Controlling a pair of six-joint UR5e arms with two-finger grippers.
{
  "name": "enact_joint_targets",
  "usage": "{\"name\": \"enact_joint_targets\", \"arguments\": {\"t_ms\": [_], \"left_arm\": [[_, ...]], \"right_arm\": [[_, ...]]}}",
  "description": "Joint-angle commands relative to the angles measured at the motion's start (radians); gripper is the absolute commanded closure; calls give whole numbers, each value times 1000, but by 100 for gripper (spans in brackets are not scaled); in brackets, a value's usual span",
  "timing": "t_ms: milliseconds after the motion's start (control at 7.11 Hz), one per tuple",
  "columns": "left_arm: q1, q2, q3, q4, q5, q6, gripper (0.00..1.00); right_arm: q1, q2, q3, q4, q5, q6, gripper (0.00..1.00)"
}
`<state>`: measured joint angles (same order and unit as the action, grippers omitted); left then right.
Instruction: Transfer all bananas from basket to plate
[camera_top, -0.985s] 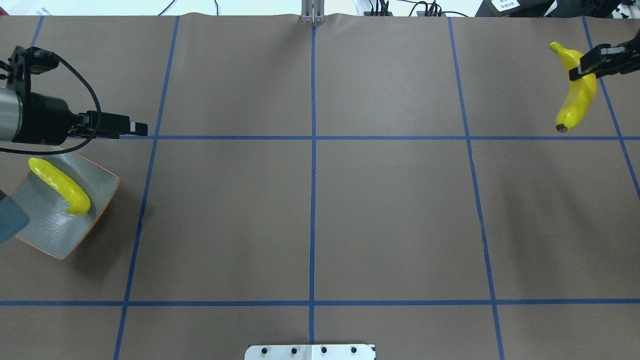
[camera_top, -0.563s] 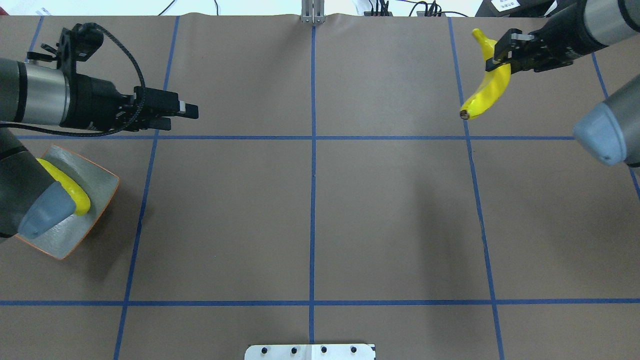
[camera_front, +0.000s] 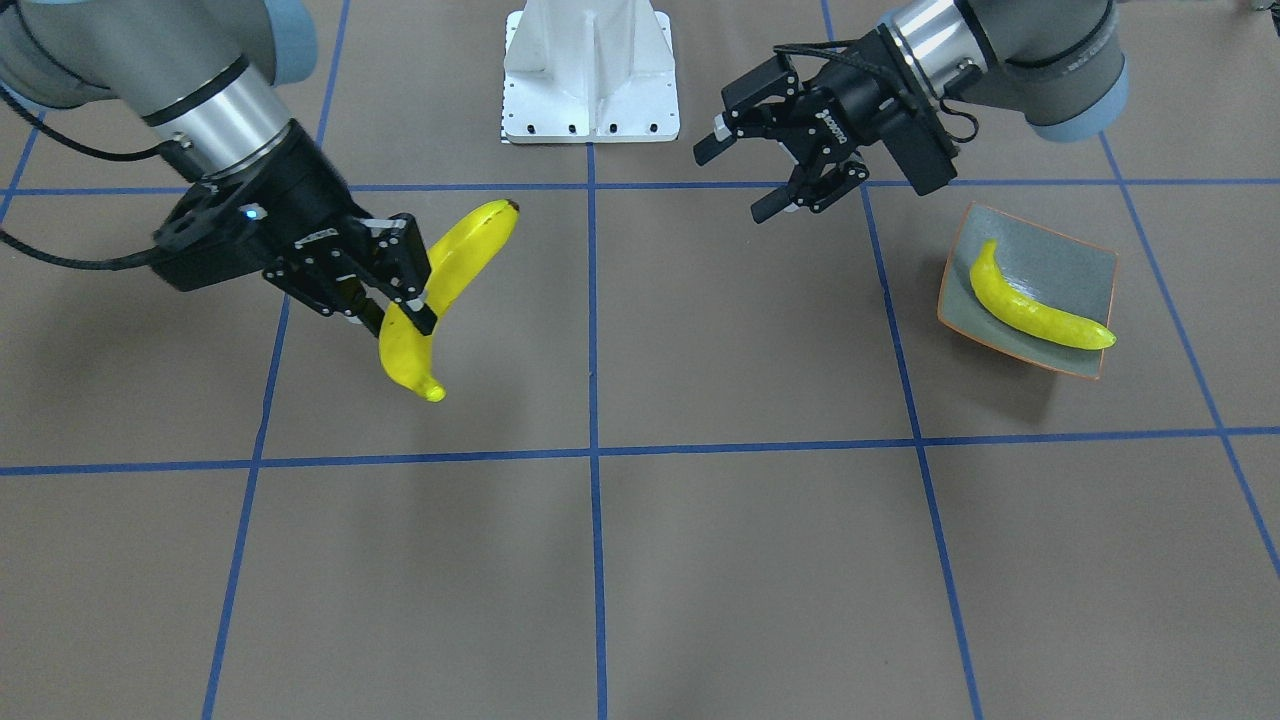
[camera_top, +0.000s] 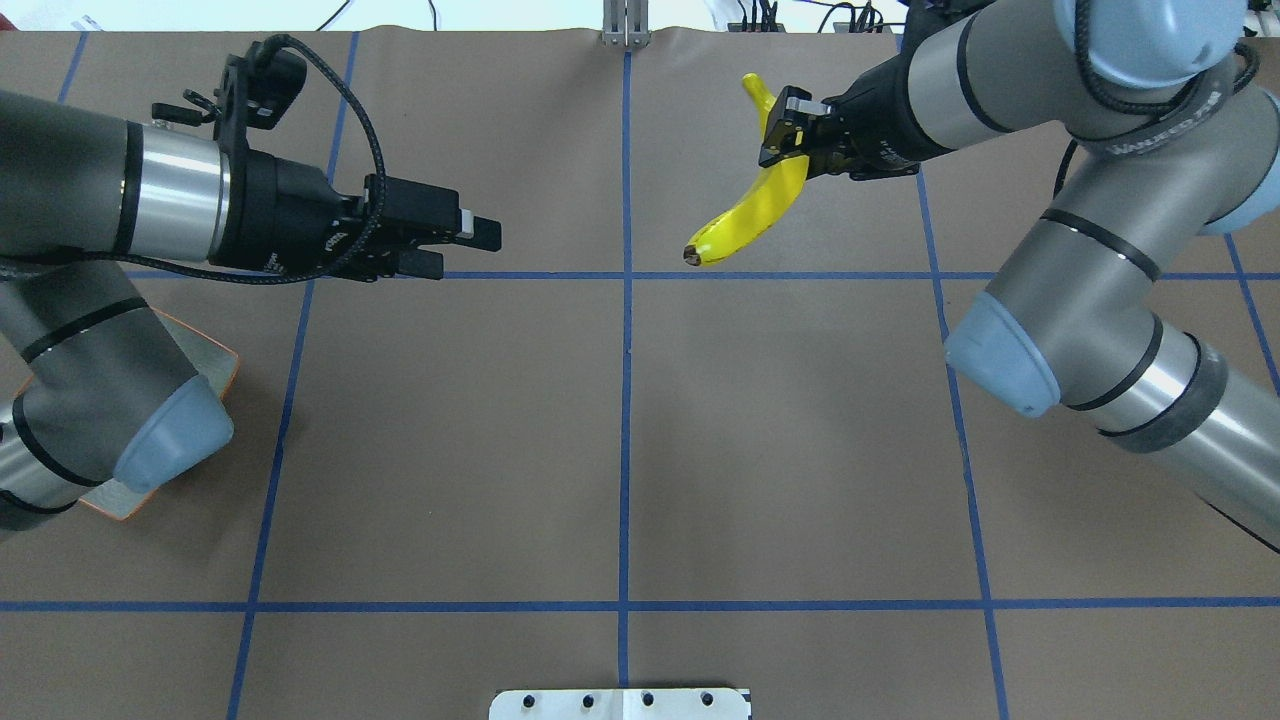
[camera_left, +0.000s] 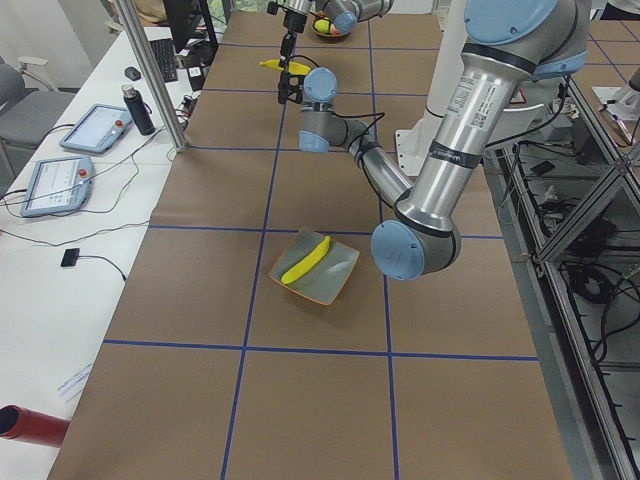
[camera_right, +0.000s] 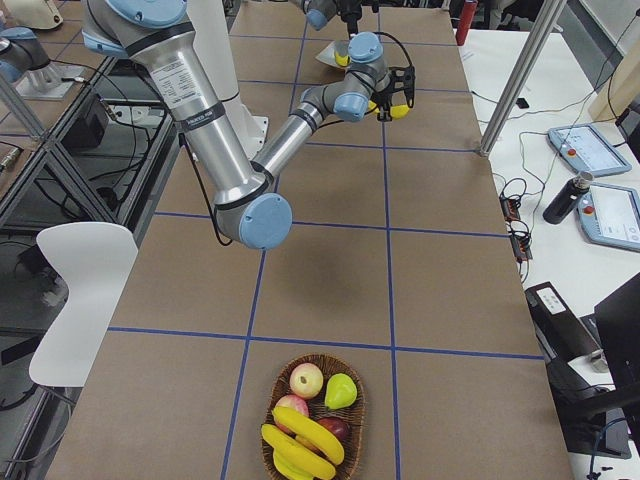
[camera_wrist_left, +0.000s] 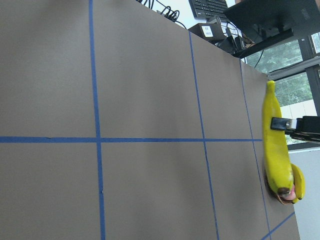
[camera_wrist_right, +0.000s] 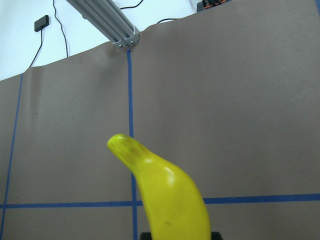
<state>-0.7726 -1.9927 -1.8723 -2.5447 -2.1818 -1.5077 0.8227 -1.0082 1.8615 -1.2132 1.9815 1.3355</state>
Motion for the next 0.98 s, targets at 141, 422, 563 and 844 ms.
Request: {"name": "enact_joint_targets", "arguments": {"t_ms": [141, 422, 563, 844], "left_arm": [[50, -14, -4, 0, -1, 0, 0], [58, -14, -1, 0, -1, 3, 0], [58, -14, -2, 0, -1, 1, 0], [59, -14, -1, 0, -1, 1, 0]], "right_arm": [[-143, 94, 1, -2, -162, 60, 100], [-195, 97, 8, 0, -223, 59, 100], [-209, 112, 8, 0, -233, 60, 100], [-226, 135, 8, 0, -248, 60, 100]]}}
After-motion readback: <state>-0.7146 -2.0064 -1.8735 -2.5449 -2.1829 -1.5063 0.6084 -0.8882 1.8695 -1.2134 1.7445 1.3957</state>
